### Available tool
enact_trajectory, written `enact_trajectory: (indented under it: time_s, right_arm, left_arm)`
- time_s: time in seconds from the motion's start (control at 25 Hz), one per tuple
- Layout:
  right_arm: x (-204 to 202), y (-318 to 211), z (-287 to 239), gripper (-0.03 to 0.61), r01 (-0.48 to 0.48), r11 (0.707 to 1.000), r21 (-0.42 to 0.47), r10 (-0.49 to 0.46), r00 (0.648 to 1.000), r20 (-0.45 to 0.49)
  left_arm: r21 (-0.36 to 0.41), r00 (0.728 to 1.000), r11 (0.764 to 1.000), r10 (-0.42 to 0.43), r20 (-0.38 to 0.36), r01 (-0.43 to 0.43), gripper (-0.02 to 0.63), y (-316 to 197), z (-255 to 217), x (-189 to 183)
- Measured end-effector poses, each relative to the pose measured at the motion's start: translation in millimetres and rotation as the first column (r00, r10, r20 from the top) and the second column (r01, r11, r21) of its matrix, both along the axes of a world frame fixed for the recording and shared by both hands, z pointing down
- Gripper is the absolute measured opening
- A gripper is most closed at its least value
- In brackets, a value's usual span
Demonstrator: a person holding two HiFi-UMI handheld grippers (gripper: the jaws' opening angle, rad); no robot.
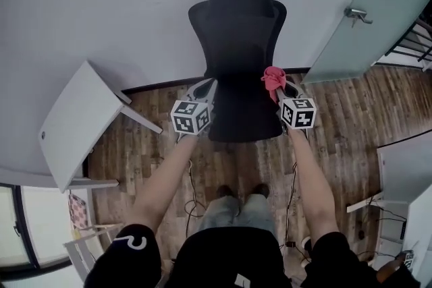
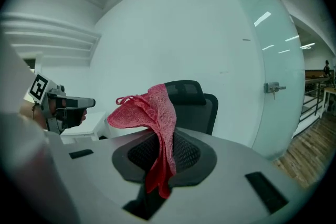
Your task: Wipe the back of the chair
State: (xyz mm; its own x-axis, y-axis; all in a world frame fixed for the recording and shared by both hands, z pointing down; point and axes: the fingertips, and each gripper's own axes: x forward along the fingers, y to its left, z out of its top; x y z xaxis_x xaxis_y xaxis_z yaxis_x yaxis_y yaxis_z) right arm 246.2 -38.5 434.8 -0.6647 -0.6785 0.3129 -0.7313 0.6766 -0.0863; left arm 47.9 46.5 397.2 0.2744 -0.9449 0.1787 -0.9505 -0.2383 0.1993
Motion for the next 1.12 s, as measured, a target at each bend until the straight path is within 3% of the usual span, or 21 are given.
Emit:
enact_trajectory:
  time_s: [0.36, 1.12]
  right_arm:
    - [37, 82, -40, 0.07, 0.052, 0.998, 0.025, -0.054, 0.997, 0.055]
    - [145, 227, -83, 0.071, 0.14, 0.987, 0.079, -0.147, 0.984, 0.098]
  left_arm:
    - [0.058, 0.999, 0.998, -0.019, 0.04, 0.016, 0.025, 85, -44, 47]
    - [0.062, 0.996, 0.995, -0.083, -0.024, 0.084, 0.025, 228, -64, 164]
